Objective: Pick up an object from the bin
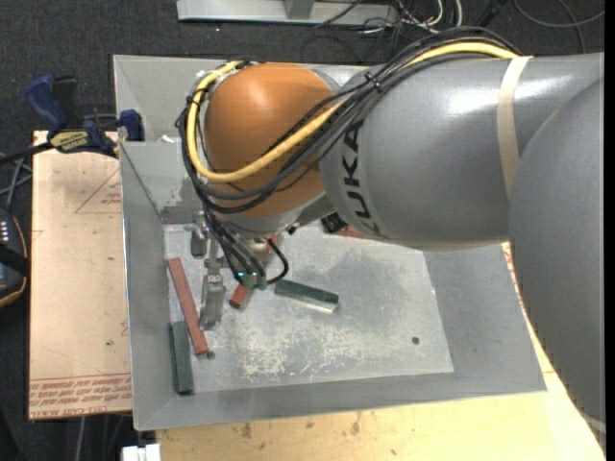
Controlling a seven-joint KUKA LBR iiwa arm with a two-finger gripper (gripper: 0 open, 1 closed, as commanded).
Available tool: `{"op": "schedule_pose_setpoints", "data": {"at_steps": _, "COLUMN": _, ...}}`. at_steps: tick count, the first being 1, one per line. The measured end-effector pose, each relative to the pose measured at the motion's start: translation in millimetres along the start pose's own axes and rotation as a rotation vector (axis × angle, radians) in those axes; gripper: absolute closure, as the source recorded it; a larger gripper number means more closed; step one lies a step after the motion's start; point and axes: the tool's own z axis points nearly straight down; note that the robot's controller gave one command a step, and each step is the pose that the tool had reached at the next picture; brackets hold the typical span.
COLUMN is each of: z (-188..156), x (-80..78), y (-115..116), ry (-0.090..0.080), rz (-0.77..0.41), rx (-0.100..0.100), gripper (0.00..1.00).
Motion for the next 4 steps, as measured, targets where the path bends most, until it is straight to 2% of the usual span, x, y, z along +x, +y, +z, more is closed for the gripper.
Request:
{"op": "schedule_pose_setpoints", "data": {"at_steps": 1, "z": 0.0, "x": 0.0, "y": -0.1, "ry": 0.000, "rz": 0.000, "rx": 0.000, "gripper": 0.00}}
{"op": "schedule_pose_setpoints", "data": {"at_steps": 2, "z": 62.3, "x": -14.6, "y": -29.5, "ry": -0.003, "rz": -0.133, "rx": -0.001, "gripper": 0.00}}
{"op": "schedule_pose_setpoints", "data": {"at_steps": 3, "z": 74.6, "x": -34.1, "y": -59.7, "ry": -0.001, "rz": -0.481, "rx": 0.000, "gripper": 0.00}}
{"op": "schedule_pose_setpoints", "data": {"at_steps": 4, "z": 95.1, "x": -68.0, "y": -83.8, "ry": -0.003, "rz": -0.448, "rx": 0.000, "gripper": 0.00}}
